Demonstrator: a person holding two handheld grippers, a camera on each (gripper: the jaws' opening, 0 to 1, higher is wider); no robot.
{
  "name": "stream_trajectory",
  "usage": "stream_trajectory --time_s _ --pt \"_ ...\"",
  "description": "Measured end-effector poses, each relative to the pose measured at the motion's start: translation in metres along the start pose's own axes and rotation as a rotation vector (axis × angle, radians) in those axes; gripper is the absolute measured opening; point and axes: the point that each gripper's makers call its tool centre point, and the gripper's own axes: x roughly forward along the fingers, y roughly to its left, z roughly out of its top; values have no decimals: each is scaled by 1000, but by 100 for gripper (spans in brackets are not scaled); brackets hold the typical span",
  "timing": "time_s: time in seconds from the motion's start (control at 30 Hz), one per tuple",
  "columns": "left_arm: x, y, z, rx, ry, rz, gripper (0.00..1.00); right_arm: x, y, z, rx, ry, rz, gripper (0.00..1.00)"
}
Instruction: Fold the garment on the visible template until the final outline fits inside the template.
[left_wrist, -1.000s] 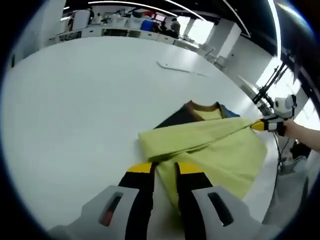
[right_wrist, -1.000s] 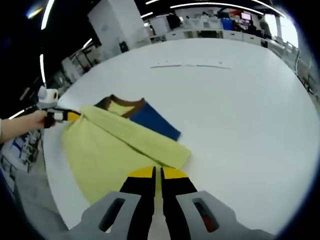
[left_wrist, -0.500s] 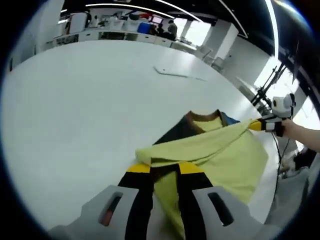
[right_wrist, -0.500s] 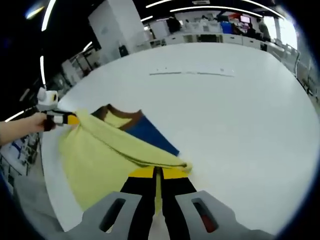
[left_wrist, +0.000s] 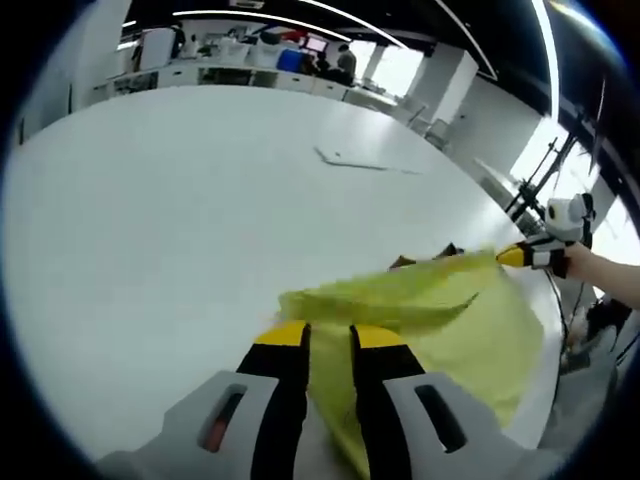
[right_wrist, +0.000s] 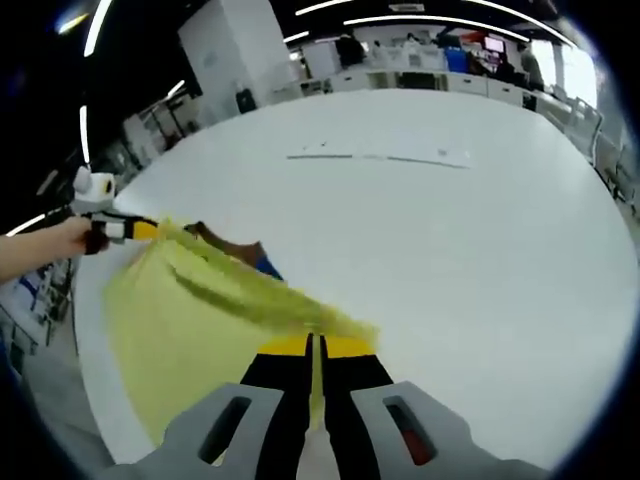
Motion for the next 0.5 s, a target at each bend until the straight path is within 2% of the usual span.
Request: stream_trajectory --time_s 0.5 --pt "8 10 1 -25 2 9 7 5 -13 -5 -23 29 -28 4"
